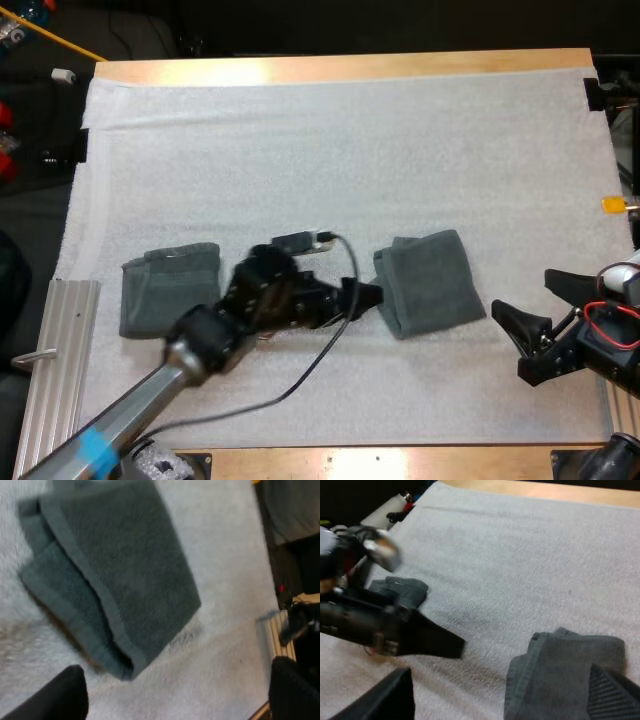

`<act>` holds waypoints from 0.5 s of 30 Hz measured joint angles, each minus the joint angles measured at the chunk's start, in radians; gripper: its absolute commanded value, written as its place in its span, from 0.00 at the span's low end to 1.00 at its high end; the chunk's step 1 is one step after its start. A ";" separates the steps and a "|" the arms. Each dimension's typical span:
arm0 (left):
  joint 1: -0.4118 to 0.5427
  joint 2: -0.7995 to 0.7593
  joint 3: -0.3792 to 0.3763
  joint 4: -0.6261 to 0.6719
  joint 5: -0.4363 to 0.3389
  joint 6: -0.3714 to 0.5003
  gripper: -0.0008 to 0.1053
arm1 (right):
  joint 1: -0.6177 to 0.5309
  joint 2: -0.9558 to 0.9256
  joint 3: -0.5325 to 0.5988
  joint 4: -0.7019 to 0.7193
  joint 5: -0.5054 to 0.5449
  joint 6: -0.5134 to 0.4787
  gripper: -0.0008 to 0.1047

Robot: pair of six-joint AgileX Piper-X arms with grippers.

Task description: Pick towel from pile, fold and stack

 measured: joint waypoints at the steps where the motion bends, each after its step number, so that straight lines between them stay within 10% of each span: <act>1: -0.008 0.038 -0.003 -0.016 0.000 -0.014 0.68 | 0.000 0.000 0.000 -0.001 0.000 0.000 0.66; 15: -0.019 0.428 -0.160 -0.052 0.011 -0.056 0.67 | 0.000 0.000 0.000 0.112 0.000 -0.002 0.66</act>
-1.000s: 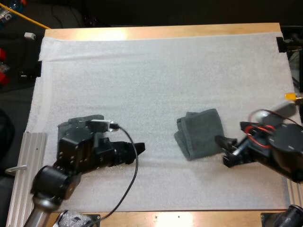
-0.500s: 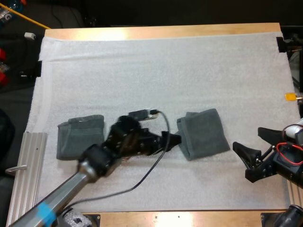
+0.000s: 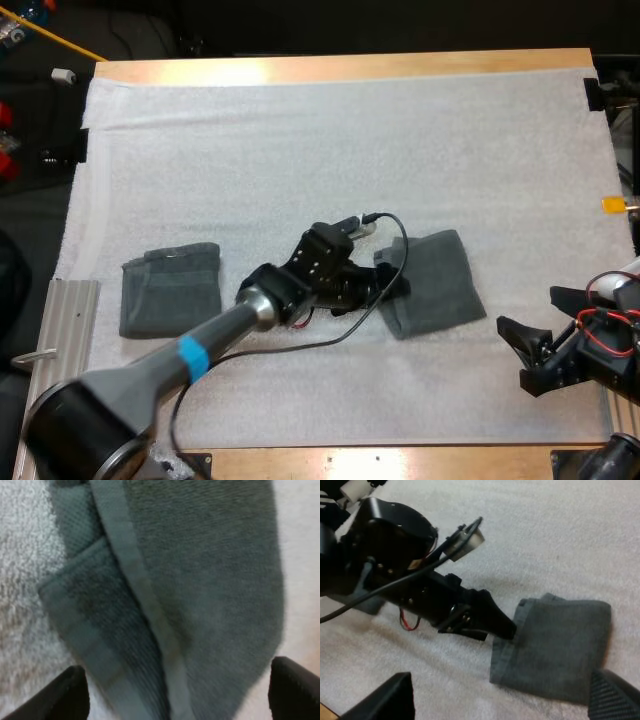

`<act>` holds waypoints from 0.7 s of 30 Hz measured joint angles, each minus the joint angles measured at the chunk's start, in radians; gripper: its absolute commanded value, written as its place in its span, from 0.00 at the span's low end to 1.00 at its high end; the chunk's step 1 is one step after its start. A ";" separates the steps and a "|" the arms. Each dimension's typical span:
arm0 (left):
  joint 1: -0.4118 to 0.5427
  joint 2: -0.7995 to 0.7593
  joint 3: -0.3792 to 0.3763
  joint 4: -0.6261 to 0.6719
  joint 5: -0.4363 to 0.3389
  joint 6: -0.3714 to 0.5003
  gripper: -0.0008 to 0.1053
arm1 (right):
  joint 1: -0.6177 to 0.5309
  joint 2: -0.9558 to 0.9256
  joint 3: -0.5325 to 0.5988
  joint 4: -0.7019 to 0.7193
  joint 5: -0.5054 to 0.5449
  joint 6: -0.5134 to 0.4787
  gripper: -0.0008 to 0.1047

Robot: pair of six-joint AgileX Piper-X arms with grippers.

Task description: Pick towel from pile, fold and stack

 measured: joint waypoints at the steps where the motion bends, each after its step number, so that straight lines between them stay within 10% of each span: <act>1: 0.000 0.021 -0.008 -0.002 0.002 -0.001 0.67 | 0.000 0.000 0.000 0.001 0.000 0.000 0.66; 21: -0.048 0.202 -0.133 -0.016 0.079 -0.009 0.67 | 0.000 0.000 0.000 0.003 0.000 0.000 0.66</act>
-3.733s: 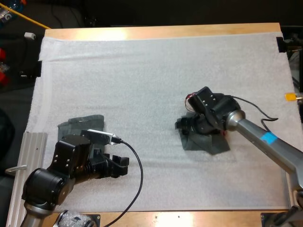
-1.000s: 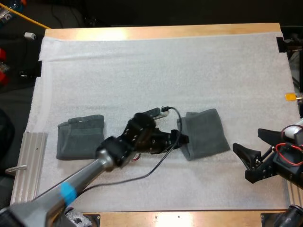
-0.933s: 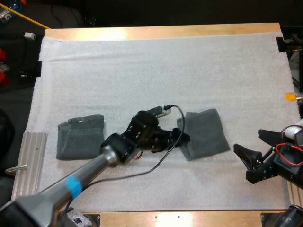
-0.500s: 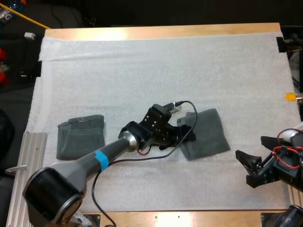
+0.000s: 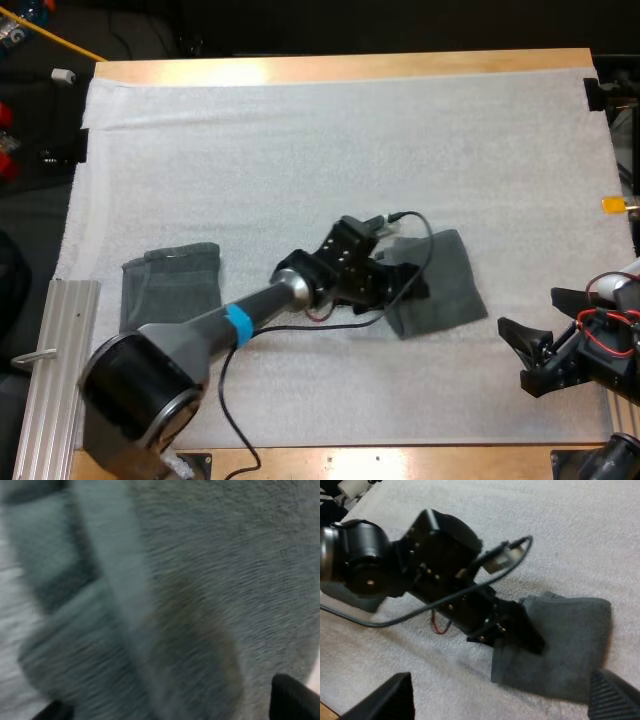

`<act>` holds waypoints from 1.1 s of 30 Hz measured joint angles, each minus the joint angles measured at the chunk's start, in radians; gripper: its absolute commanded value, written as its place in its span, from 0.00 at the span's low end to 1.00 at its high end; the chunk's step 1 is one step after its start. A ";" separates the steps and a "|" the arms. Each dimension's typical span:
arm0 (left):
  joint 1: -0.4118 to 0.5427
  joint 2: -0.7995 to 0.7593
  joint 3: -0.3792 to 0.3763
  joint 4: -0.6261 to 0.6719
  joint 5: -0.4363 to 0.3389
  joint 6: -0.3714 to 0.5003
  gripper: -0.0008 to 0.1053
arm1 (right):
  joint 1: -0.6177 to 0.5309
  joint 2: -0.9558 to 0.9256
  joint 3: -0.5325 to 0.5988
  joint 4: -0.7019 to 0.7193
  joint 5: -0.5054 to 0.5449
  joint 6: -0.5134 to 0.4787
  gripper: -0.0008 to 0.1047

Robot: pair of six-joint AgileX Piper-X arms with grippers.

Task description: Pick towel from pile, fold and stack

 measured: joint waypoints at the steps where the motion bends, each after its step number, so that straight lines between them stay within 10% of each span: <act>1: -0.009 0.008 -0.012 0.000 0.000 0.000 0.66 | 0.000 0.000 0.000 0.000 0.000 0.000 0.66; 5: -0.020 0.022 -0.035 0.010 0.000 -0.001 0.51 | 0.000 0.000 0.000 0.000 0.000 -0.001 0.66; 11: -0.020 0.027 -0.035 0.020 0.008 0.003 0.01 | 0.000 0.000 0.000 0.000 0.000 -0.001 0.66; 23: -0.013 -0.156 -0.057 0.209 -0.028 0.280 0.01 | 0.000 0.000 0.000 0.000 0.000 -0.001 0.66; 33: 0.106 -0.379 -0.154 0.750 -0.355 0.782 0.01 | 0.000 0.000 0.000 0.000 0.000 -0.001 0.66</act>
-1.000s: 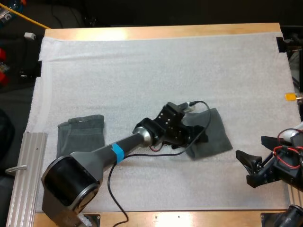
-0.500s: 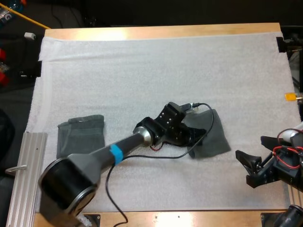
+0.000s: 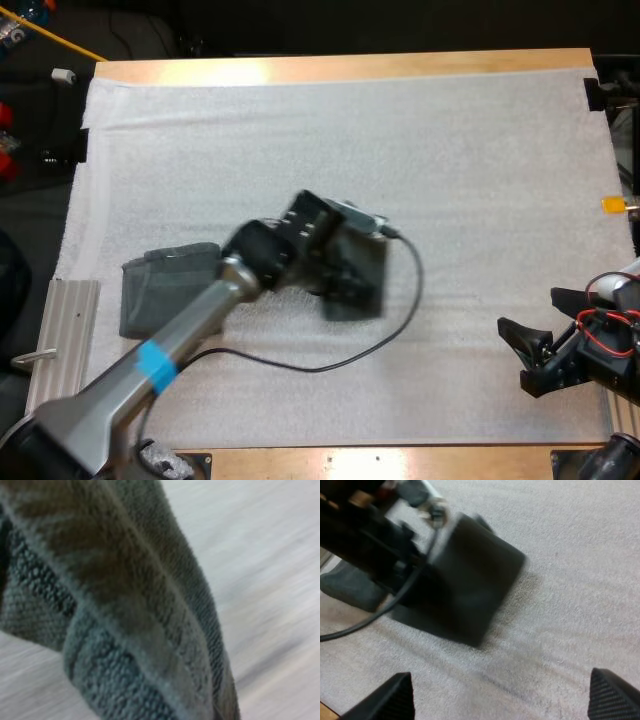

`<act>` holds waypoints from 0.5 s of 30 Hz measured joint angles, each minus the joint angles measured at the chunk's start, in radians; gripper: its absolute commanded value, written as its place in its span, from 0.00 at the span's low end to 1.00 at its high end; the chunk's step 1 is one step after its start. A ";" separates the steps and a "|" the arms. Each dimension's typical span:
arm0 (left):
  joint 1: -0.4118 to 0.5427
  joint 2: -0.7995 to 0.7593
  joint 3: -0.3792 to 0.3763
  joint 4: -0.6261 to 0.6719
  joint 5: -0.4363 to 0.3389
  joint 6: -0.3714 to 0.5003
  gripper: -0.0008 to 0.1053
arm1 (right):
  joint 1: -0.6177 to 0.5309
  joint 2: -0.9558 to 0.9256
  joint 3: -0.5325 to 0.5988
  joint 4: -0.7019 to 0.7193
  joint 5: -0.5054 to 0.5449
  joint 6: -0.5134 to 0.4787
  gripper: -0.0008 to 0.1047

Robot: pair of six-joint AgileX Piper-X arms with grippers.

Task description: Pick towel from pile, fold and stack

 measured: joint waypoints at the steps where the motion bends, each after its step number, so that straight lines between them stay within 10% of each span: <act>1: 0.022 -0.019 -0.006 0.038 -0.036 0.032 0.01 | 0.000 0.000 0.000 0.000 0.000 0.000 0.66; 6: 0.144 -0.084 -0.010 0.205 -0.167 0.159 0.01 | 0.000 0.000 0.000 0.000 0.000 0.000 0.66; 15: 0.367 -0.089 -0.006 0.271 -0.175 0.261 0.01 | 0.000 0.000 0.000 0.000 0.000 0.000 0.66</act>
